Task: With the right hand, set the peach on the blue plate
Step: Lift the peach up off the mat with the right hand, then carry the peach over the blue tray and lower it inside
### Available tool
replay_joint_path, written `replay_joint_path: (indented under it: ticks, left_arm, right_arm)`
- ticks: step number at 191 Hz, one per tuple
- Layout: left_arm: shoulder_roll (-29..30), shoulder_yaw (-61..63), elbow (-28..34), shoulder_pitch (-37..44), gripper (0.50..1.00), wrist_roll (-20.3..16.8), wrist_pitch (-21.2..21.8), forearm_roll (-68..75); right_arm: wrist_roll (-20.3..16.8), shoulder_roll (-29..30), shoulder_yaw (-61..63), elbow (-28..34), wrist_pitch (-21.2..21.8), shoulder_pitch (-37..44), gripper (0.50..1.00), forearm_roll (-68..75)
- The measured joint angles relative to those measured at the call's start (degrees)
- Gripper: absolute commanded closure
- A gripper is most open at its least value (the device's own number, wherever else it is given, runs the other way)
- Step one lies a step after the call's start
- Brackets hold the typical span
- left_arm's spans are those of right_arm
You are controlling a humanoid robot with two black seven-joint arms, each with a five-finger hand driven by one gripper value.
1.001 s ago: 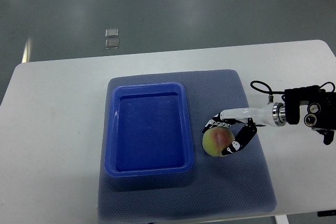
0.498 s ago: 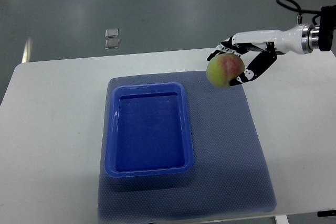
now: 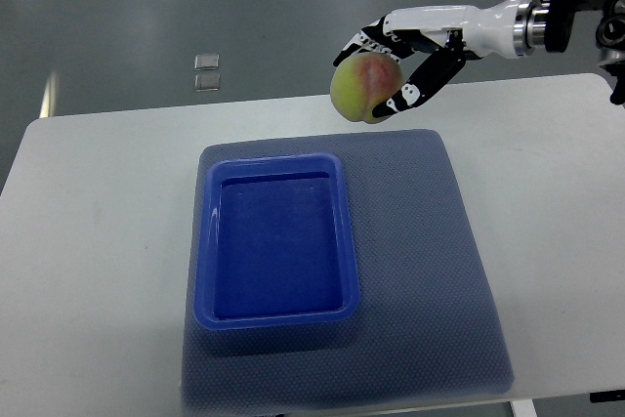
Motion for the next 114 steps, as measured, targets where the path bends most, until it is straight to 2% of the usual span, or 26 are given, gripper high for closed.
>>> replay_joint_path:
  ticks: [32,59,84,114]
  left_arm:
    - [0.0,-0.01,0.14,-0.05,0.5,-0.01,-0.01,-0.02]
    - [0.0,-0.01,0.29,-0.01,0.5,0.0,0.03,-0.08]
    - [0.0,-0.01,0.18,-0.03,0.5,-0.01,0.04,-0.09]
    - [0.0,-0.01,0.08,-0.02,0.5,-0.01,0.04,-0.09]
  right_arm:
    - [0.01,12.91,-3.29,-6.85,-1.5,-0.47,0.932,0.76]
    - [0.09,21.58,-4.39,-12.17,-2.73,-3.05,0.922,0.82]
    - [0.1,27.9,-4.51,-16.87,-3.78,-6.93,0.912,0.63]
    - [0.1,32.6,-4.52,-20.29,-5.16,-10.92,0.893,0.11]
